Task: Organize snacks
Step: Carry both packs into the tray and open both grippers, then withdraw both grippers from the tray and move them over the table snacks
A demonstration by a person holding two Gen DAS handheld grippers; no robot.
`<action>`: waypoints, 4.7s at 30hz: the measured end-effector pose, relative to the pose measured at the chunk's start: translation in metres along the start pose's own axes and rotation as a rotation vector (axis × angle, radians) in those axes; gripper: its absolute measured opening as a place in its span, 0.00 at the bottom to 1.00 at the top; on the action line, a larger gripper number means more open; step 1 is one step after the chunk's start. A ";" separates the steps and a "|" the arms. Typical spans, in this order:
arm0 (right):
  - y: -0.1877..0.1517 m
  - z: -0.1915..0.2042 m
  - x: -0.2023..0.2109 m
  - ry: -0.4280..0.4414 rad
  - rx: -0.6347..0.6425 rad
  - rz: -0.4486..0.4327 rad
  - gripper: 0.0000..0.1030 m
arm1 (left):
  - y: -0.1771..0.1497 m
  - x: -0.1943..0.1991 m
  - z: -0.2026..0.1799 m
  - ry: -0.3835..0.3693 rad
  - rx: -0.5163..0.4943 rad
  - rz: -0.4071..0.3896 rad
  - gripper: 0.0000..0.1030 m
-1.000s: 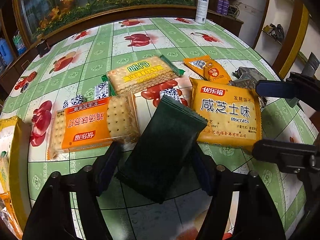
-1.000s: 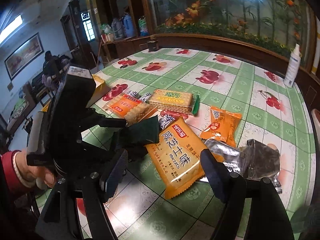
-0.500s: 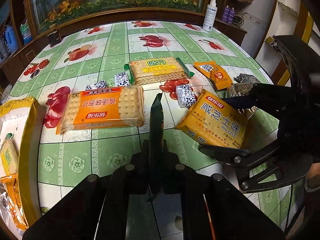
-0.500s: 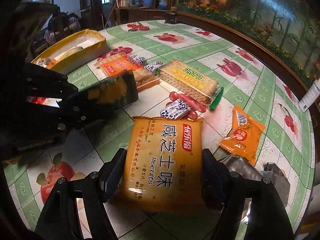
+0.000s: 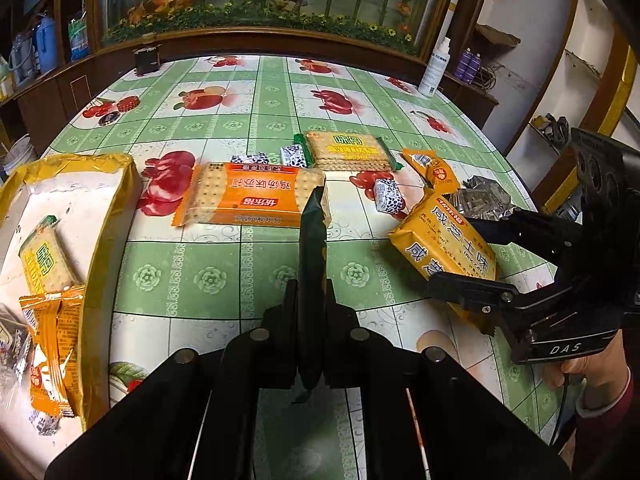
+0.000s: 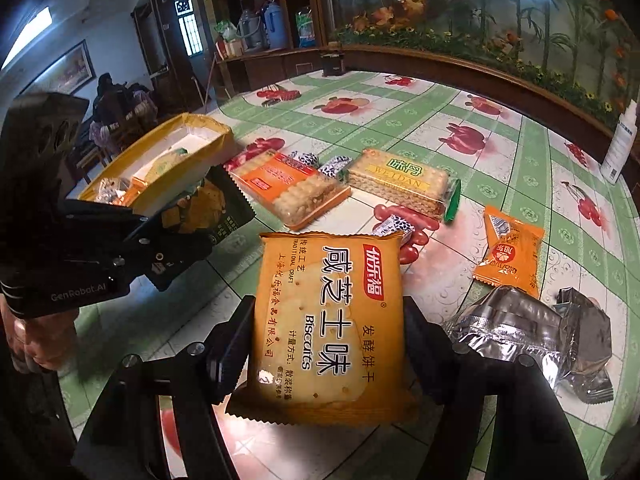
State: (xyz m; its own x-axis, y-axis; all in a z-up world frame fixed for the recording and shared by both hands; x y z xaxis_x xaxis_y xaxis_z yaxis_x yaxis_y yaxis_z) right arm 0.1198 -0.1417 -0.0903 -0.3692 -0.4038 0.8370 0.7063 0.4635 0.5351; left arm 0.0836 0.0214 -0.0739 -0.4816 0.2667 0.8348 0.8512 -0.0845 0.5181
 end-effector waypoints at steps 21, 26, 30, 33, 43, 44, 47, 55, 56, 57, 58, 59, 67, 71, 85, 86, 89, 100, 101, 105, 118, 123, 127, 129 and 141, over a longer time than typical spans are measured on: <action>0.032 0.101 0.005 0.227 0.008 -0.076 0.69 | -0.043 0.081 0.086 0.185 0.208 -0.125 0.06; 0.050 0.132 -0.005 0.264 0.043 -0.073 0.69 | -0.054 0.092 0.119 0.218 0.282 -0.140 0.06; 0.064 0.157 -0.012 0.292 0.068 -0.070 0.69 | -0.063 0.101 0.141 0.244 0.332 -0.156 0.06; 0.073 0.172 -0.019 0.320 0.077 -0.070 0.69 | -0.068 0.106 0.153 0.272 0.358 -0.164 0.06; 0.109 0.211 -0.043 0.382 0.079 -0.077 0.69 | -0.071 0.113 0.172 0.403 0.393 -0.194 0.07; 0.112 0.213 -0.045 0.387 0.075 -0.078 0.68 | -0.071 0.112 0.174 0.414 0.396 -0.194 0.07; 0.119 0.215 -0.052 0.386 0.070 -0.081 0.68 | -0.072 0.110 0.178 0.436 0.403 -0.193 0.07; 0.128 0.214 -0.076 0.346 0.028 -0.074 0.69 | -0.069 0.103 0.189 0.482 0.428 -0.182 0.07; 0.129 0.214 -0.078 0.337 0.027 -0.075 0.69 | -0.069 0.102 0.189 0.488 0.429 -0.181 0.07; 0.131 0.214 -0.080 0.325 0.030 -0.076 0.69 | -0.069 0.102 0.190 0.498 0.430 -0.181 0.07; 0.131 0.216 -0.080 0.317 0.033 -0.076 0.69 | -0.069 0.101 0.191 0.508 0.430 -0.180 0.07; 0.132 0.216 -0.082 0.310 0.035 -0.075 0.69 | -0.069 0.101 0.190 0.514 0.430 -0.180 0.07; 0.134 0.224 -0.096 0.235 0.070 -0.062 0.69 | -0.070 0.092 0.193 0.545 0.438 -0.153 0.07; 0.134 0.223 -0.101 0.223 0.066 -0.069 0.69 | -0.070 0.088 0.194 0.547 0.444 -0.141 0.07; 0.126 0.211 -0.069 0.230 0.028 -0.114 0.70 | -0.072 0.141 0.158 0.653 0.433 -0.280 0.62; 0.125 0.210 -0.061 0.231 0.025 -0.127 0.70 | -0.072 0.146 0.155 0.654 0.428 -0.291 0.63; 0.119 0.207 -0.036 0.228 0.018 -0.173 0.71 | -0.070 0.161 0.142 0.674 0.408 -0.325 0.63; 0.097 0.191 0.030 0.212 -0.013 -0.277 0.74 | -0.062 0.182 0.107 0.694 0.363 -0.388 0.71; 0.094 0.189 0.034 0.210 -0.018 -0.285 0.74 | -0.061 0.182 0.105 0.694 0.363 -0.387 0.71; 0.084 0.177 0.047 0.205 -0.042 -0.307 0.77 | -0.062 0.184 0.096 0.697 0.358 -0.391 0.71; 0.055 0.140 0.078 0.193 -0.118 -0.366 0.78 | -0.056 0.188 0.054 0.716 0.289 -0.428 0.76; 0.046 0.128 0.088 0.183 -0.140 -0.385 0.78 | -0.052 0.189 0.045 0.715 0.276 -0.434 0.76; 0.040 0.118 0.094 0.173 -0.158 -0.396 0.79 | -0.049 0.187 0.038 0.716 0.265 -0.432 0.76; 0.036 0.112 0.098 0.167 -0.169 -0.402 0.79 | -0.048 0.186 0.035 0.718 0.258 -0.432 0.77; 0.012 0.063 0.103 0.119 -0.262 -0.398 0.79 | -0.034 0.172 0.015 0.716 0.207 -0.407 0.80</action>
State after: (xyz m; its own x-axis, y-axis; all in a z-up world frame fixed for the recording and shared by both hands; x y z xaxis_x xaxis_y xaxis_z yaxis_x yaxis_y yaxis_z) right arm 0.0524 -0.1284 0.0089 -0.5803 -0.6037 0.5466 0.6585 0.0471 0.7511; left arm -0.0251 0.0845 0.0493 -0.7153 -0.4399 0.5430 0.5699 0.0826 0.8176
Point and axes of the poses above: each gripper's, at about its wrist camera, not at the fingertips, and x roughly against the way its jaws point, z to its left, y to its top, the point moved 2 cm from there along -x, roughly the way its jaws point, and after that the axes turned 7 degrees about z, right-handed, at the moved point
